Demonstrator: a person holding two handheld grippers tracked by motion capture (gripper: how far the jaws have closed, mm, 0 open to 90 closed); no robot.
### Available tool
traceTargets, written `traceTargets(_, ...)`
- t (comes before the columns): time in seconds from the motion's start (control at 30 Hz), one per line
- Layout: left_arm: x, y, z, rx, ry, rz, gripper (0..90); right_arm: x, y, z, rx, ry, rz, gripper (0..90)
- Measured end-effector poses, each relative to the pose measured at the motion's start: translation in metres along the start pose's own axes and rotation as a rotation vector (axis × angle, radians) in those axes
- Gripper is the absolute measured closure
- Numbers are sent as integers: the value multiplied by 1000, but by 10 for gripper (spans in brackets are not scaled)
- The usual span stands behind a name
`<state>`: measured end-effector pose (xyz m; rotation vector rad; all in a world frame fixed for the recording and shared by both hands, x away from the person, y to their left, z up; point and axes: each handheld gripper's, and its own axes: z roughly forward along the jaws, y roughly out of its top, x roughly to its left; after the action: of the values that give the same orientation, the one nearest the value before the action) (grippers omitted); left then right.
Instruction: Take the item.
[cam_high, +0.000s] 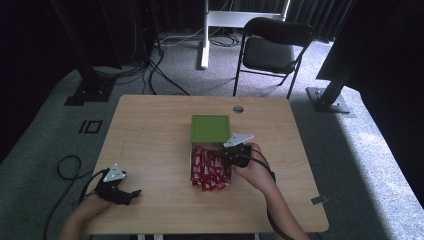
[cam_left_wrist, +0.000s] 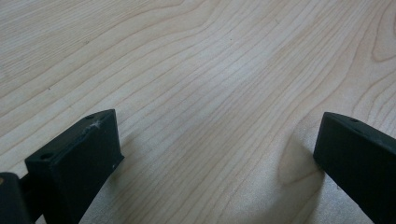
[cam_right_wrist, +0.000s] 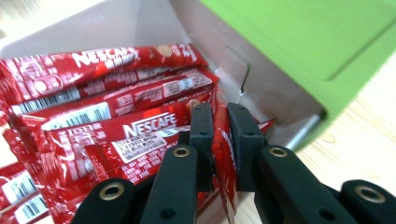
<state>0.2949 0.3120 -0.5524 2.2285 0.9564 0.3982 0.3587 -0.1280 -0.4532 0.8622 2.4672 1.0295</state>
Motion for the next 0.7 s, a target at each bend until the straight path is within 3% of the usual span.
traceTargets(0.17, 0, 0, 0, 0, 0, 0, 15, -2, -3, -11, -34, 6, 35, 820)
traceTargets(0.43, 0, 0, 0, -1, 0, -1, 15, -1, -6, -28, -96, 7, 50, 820)
traceTargets(0.7, 0, 0, 0, 0, -1, -2, 15, 7, -7, -52, -150, 73, 57, 821)
